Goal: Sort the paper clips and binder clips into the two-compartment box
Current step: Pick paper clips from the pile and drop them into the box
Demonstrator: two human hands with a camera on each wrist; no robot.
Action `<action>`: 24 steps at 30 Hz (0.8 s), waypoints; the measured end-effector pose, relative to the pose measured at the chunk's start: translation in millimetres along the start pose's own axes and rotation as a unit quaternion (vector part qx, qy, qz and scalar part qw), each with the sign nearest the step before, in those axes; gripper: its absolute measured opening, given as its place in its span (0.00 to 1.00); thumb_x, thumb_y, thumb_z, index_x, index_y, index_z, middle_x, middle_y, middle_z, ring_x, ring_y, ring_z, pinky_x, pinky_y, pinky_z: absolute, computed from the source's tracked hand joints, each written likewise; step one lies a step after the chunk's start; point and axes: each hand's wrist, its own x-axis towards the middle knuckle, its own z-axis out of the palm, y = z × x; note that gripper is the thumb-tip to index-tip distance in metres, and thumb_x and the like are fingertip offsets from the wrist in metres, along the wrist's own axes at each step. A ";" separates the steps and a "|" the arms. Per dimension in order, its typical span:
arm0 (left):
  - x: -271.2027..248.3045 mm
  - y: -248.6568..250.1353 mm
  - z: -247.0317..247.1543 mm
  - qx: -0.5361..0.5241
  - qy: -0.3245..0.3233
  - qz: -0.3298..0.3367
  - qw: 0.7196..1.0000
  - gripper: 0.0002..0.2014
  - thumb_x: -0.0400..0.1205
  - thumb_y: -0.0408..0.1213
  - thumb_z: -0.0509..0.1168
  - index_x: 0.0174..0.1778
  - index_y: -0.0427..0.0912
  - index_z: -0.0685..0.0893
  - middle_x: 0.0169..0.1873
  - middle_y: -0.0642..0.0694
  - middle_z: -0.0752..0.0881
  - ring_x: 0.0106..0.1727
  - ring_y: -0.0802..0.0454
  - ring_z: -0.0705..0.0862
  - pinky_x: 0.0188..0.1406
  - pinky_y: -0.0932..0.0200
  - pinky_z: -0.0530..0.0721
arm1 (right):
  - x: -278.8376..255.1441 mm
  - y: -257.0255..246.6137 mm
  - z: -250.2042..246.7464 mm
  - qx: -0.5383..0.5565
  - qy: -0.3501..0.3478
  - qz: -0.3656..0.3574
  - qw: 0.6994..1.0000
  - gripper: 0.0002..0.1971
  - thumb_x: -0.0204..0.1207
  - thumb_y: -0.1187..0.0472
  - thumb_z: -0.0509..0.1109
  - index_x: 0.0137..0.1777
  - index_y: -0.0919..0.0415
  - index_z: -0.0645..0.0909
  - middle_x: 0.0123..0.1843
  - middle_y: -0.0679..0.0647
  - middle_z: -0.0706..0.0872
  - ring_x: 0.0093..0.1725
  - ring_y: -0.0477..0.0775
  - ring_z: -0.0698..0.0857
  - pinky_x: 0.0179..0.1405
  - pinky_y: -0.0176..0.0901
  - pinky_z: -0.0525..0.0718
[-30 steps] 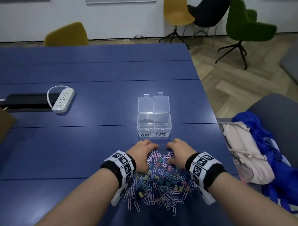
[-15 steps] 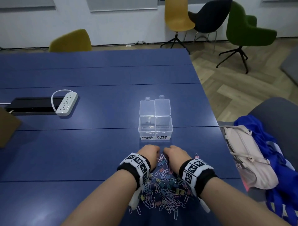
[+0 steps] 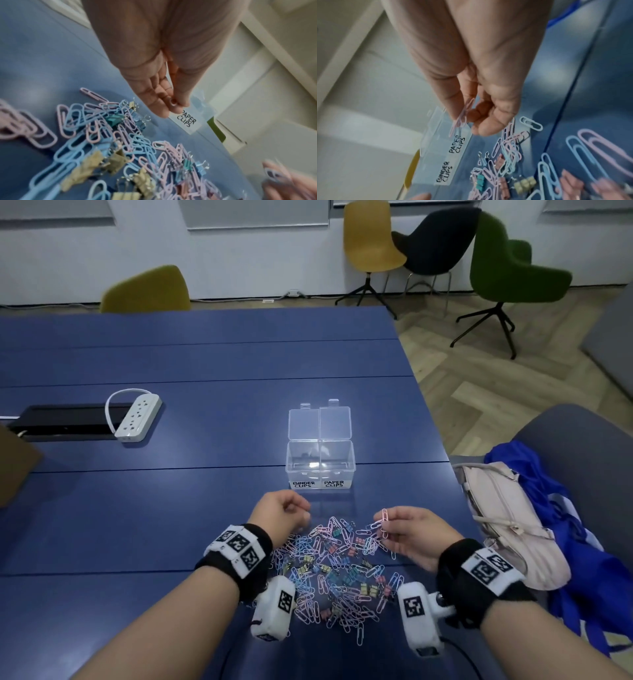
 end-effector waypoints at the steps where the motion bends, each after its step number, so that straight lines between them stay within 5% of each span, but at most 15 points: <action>1: -1.5 -1.2 -1.0 -0.040 -0.003 -0.015 0.999 0.07 0.79 0.21 0.65 0.42 0.36 0.83 0.33 0.42 0.84 0.30 0.52 0.82 0.33 0.66 0.86 | -3.8 1.4 -2.1 0.052 -0.011 0.012 0.999 0.10 0.78 0.78 0.61 0.44 0.68 0.81 0.38 0.59 0.83 0.37 0.53 0.83 0.33 0.37 0.87; 5: -2.3 -4.0 0.0 -0.049 -0.004 -0.069 0.996 0.19 0.80 0.17 0.50 0.37 0.38 0.82 0.35 0.43 0.85 0.28 0.56 0.78 0.27 0.66 0.78 | -13.0 6.6 -1.9 0.188 -0.013 0.026 0.982 0.10 0.79 0.78 0.56 0.46 0.72 0.79 0.39 0.65 0.83 0.38 0.57 0.86 0.33 0.40 0.90; 9: -7.3 2.9 13.1 0.229 -0.043 0.008 0.972 0.10 0.78 0.29 0.58 0.50 0.42 0.81 0.47 0.47 0.83 0.44 0.52 0.81 0.40 0.63 0.80 | -15.6 4.5 0.2 0.251 -0.026 0.025 0.967 0.06 0.76 0.70 0.60 0.39 0.65 0.74 0.32 0.56 0.74 0.28 0.50 0.75 0.21 0.37 0.78; 11: -8.2 1.6 21.6 0.382 -0.098 0.060 0.917 0.18 0.74 0.29 0.65 0.60 0.43 0.77 0.56 0.46 0.78 0.57 0.49 0.79 0.57 0.56 0.82 | -8.1 5.6 1.7 0.160 -0.003 0.031 0.987 0.12 0.81 0.65 0.59 0.35 0.62 0.72 0.28 0.53 0.69 0.21 0.45 0.69 0.15 0.33 0.68; 13: -4.5 -2.1 26.1 0.441 -0.123 0.075 0.886 0.27 0.71 0.30 0.69 0.67 0.43 0.74 0.61 0.45 0.75 0.63 0.46 0.76 0.66 0.50 0.79 | 0.4 6.5 2.3 -0.118 0.058 -0.019 0.991 0.14 0.83 0.64 0.57 0.35 0.60 0.74 0.28 0.51 0.70 0.20 0.45 0.68 0.16 0.31 0.65; 15: 0.9 -6.0 27.4 0.438 -0.117 0.078 0.888 0.29 0.71 0.33 0.73 0.69 0.44 0.73 0.62 0.45 0.75 0.65 0.46 0.76 0.68 0.49 0.78 | 6.1 7.1 0.3 -0.441 0.095 -0.088 0.888 0.12 0.82 0.63 0.56 0.39 0.59 0.76 0.34 0.52 0.79 0.31 0.52 0.78 0.27 0.38 0.74; 18: 5.2 -9.1 31.8 0.419 -0.111 0.083 0.897 0.29 0.72 0.37 0.74 0.68 0.44 0.73 0.63 0.45 0.75 0.65 0.46 0.77 0.68 0.51 0.78 | 7.1 8.0 0.6 -0.644 0.057 -0.101 0.756 0.05 0.83 0.57 0.54 0.50 0.54 0.71 0.45 0.57 0.84 0.44 0.62 0.81 0.43 0.47 0.77; 21: 7.4 -8.0 34.9 0.414 -0.107 0.084 0.900 0.24 0.72 0.37 0.75 0.63 0.42 0.75 0.61 0.44 0.77 0.62 0.45 0.78 0.65 0.54 0.77 | 5.2 7.0 5.6 -0.684 -0.004 -0.069 0.727 0.12 0.82 0.53 0.61 0.62 0.53 0.69 0.54 0.59 0.86 0.54 0.63 0.83 0.52 0.50 0.80; 24: 8.3 -7.0 35.2 0.418 -0.119 0.083 0.897 0.13 0.75 0.35 0.72 0.52 0.43 0.77 0.55 0.44 0.80 0.57 0.45 0.80 0.59 0.54 0.77 | 6.3 7.7 11.8 -0.704 -0.033 -0.048 0.708 0.19 0.78 0.50 0.67 0.63 0.55 0.65 0.50 0.58 0.85 0.49 0.61 0.83 0.49 0.52 0.82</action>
